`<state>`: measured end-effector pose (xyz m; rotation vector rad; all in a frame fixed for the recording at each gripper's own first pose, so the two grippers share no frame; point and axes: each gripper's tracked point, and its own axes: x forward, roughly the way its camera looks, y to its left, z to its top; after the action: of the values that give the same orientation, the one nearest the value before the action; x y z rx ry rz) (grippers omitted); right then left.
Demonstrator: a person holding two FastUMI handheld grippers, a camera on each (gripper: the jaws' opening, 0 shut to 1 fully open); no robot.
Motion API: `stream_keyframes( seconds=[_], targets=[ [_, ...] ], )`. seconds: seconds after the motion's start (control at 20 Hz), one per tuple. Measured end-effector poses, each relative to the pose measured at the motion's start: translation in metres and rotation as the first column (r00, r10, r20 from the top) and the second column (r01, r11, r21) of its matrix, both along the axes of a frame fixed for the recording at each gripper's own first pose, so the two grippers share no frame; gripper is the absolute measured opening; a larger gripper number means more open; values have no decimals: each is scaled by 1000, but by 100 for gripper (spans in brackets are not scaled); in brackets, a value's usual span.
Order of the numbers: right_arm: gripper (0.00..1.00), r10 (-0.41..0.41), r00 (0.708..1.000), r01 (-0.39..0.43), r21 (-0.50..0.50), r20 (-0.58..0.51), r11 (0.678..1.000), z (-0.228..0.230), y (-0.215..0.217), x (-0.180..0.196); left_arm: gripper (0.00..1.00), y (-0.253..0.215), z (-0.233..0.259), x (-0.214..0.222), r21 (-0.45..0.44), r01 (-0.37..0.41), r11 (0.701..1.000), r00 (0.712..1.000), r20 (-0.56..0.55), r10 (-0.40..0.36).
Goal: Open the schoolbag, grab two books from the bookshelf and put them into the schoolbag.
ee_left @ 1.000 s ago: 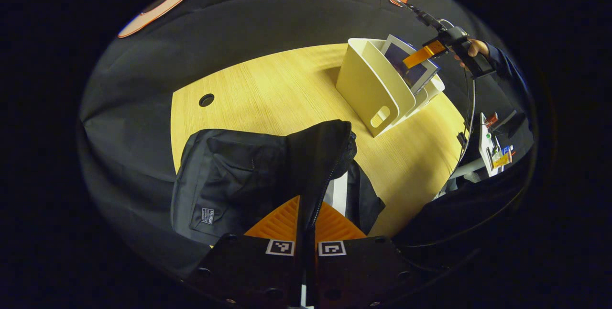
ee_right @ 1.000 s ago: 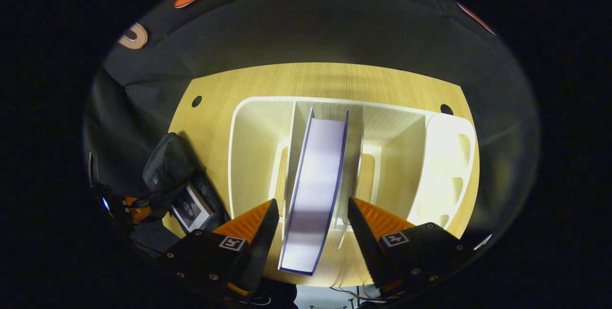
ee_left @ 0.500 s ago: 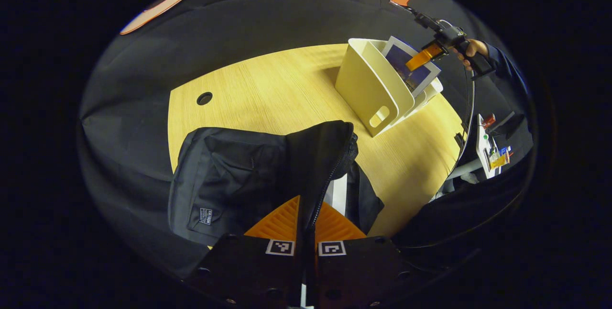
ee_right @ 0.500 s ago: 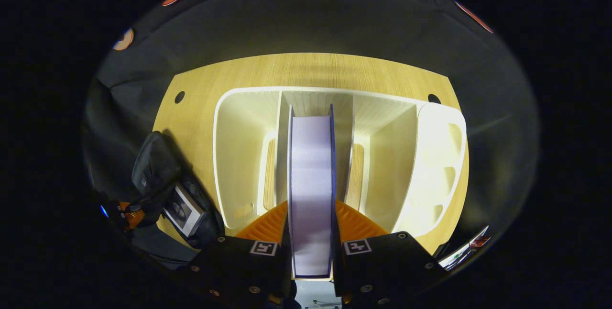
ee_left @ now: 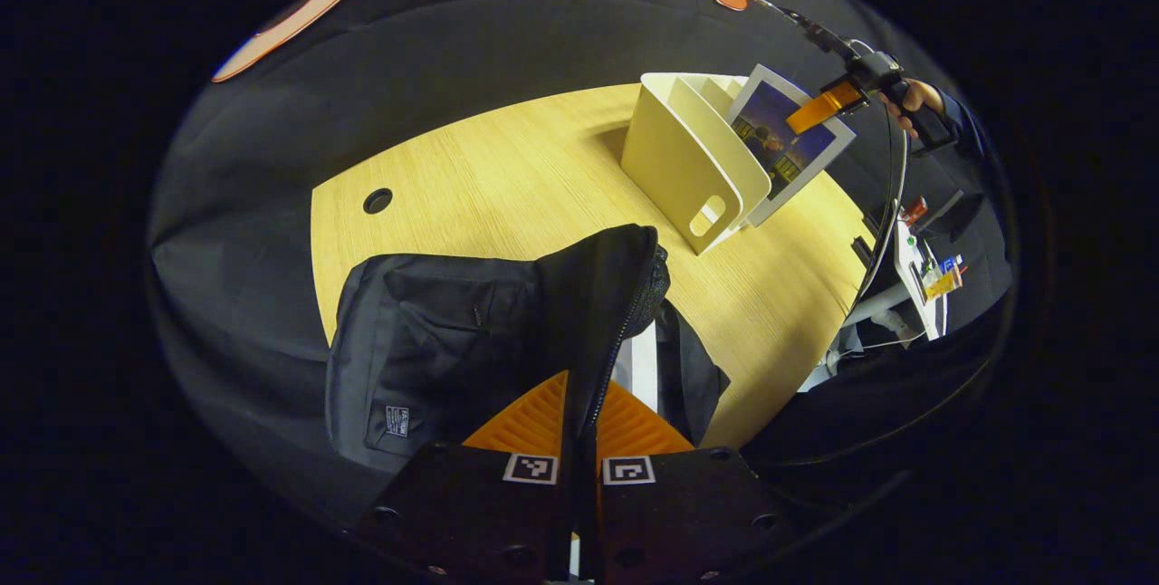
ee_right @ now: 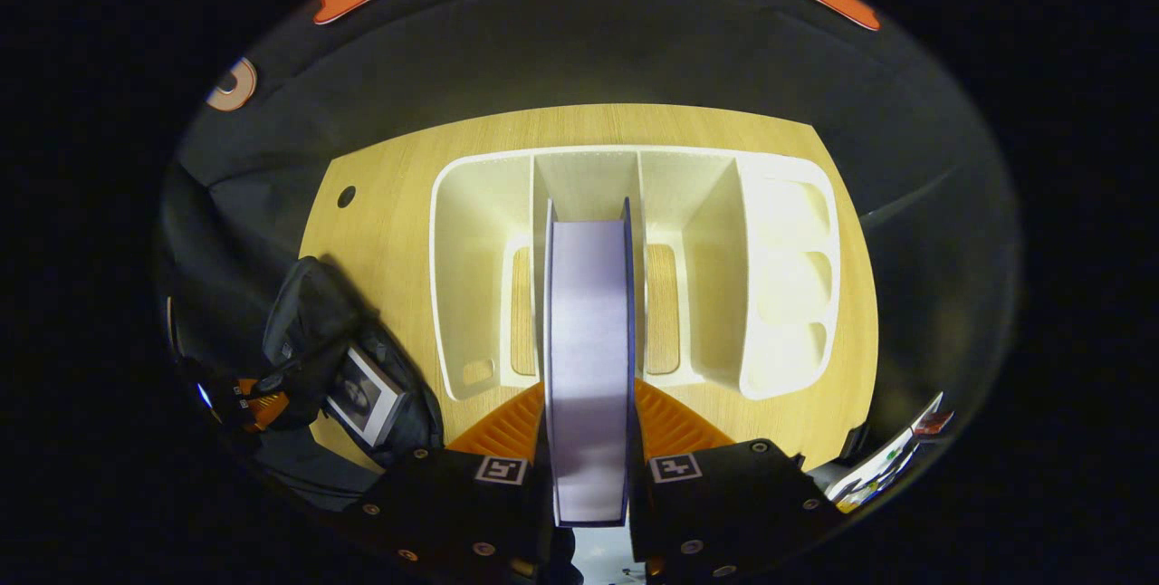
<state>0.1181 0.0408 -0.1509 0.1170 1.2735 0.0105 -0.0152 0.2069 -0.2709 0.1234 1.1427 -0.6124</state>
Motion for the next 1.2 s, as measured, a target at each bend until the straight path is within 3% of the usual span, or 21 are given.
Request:
stream_keyframes(
  seconds=[0.55, 0.85, 1.0, 1.2],
  targets=[
    [35, -117, 993, 117, 53, 1, 992, 10, 9, -96, 4, -3, -4, -5, -18, 98, 995, 995, 12, -98],
    [35, -191, 981, 186, 129, 31, 974, 15, 29, -135, 4, -2, -3, -4, -19, 135, 991, 991, 20, -135],
    [35, -234, 972, 221, 222, 32, 950, 16, 52, -152, 4, -2, -3, -4, -19, 153, 988, 988, 20, -152],
    [35, -237, 971, 219, 267, 38, 939, 20, 74, -168, 4, -4, -3, -4, -19, 177, 984, 984, 20, -177]
  ],
)
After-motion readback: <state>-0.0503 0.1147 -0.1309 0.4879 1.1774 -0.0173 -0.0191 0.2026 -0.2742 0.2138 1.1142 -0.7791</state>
